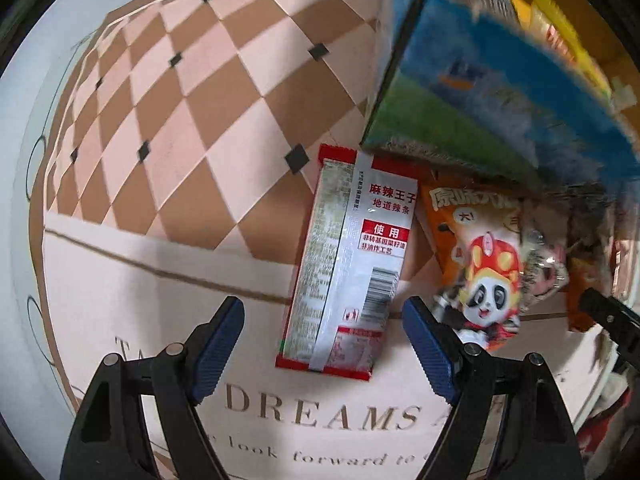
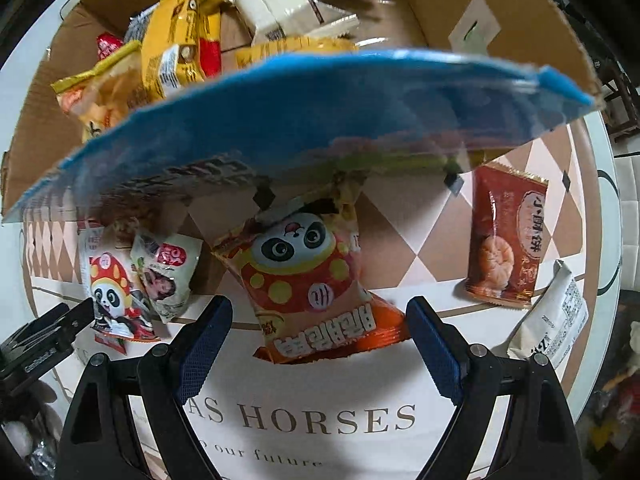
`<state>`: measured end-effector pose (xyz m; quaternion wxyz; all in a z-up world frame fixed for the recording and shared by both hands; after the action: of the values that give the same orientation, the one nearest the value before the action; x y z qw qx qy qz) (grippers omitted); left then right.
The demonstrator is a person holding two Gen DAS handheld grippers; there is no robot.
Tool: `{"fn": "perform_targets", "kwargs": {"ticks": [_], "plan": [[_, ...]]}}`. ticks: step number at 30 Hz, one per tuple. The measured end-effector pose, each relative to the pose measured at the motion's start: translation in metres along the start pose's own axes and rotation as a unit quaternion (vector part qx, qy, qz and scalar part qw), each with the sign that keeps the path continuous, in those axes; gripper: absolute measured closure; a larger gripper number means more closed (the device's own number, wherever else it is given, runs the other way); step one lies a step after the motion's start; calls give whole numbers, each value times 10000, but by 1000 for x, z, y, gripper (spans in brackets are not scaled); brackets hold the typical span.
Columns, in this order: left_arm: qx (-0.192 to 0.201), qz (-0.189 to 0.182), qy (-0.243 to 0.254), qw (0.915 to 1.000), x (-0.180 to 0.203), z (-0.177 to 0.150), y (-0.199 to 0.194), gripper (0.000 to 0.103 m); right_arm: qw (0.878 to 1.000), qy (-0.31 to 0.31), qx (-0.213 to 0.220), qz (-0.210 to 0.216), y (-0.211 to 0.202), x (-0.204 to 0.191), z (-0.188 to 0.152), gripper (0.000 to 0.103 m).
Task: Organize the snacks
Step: 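Grasp the red-white spicy strip packet with the left tool while the right tool grasps the panda snack bag, then lift both packets and carry them over the cardboard box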
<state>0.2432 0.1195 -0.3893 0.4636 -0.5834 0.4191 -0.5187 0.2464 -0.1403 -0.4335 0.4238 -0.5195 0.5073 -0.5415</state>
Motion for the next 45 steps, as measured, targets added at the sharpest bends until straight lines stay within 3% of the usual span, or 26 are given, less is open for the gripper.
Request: {"fn": "perform_targets", "kwargs": {"ticks": [3, 6, 7, 9, 10, 13, 25, 32, 38, 44, 45], "plan": [[-129, 49, 68, 9999, 3, 4, 12, 22, 10000, 16, -72, -49, 7, -2, 2, 14], [-7, -21, 123, 9999, 5, 2, 13, 24, 9999, 47, -97, -94, 13, -4, 5, 20], [0, -59, 126, 9999, 5, 1, 14, 32, 9999, 51, -102, -96, 14, -5, 6, 28], [83, -92, 73, 9999, 5, -3, 12, 38, 9999, 55, -132, -97, 18, -9, 7, 32], [112, -93, 71, 9999, 4, -4, 12, 47, 9999, 55, -119, -103, 20, -12, 8, 38], [81, -129, 14, 9999, 5, -13, 10, 52, 9999, 6, -97, -102, 21, -17, 6, 47], [-341, -117, 35, 9993, 21, -100, 21, 51, 9963, -333, -768, 168, 31, -34, -67, 48], [-309, -88, 48, 9995, 40, -108, 26, 51, 9963, -35, -842, 192, 44, -30, -72, 44], [-292, -247, -51, 9993, 32, -93, 17, 57, 9980, 1, -603, 165, 37, -36, -77, 52], [-192, -409, -21, 9990, 45, -107, 2, 58, 9977, 0, -579, 351, 31, -25, -94, 54], [-167, -476, -16, 9987, 33, -112, -14, 58, 9977, -1, -564, 386, 28, -24, -95, 54]]}}
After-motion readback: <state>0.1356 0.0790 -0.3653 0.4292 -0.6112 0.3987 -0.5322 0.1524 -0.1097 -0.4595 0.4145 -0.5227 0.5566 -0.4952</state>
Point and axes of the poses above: each gripper's, at about its wrist camera, not at the fingertips, and y roughly the way its jaws point, x to its right, z to its top, the point moved 1 cm from there along y, roughly the way its jaws point, and after that the axes turned 13 degrees about -z, right-handed, at the moved point
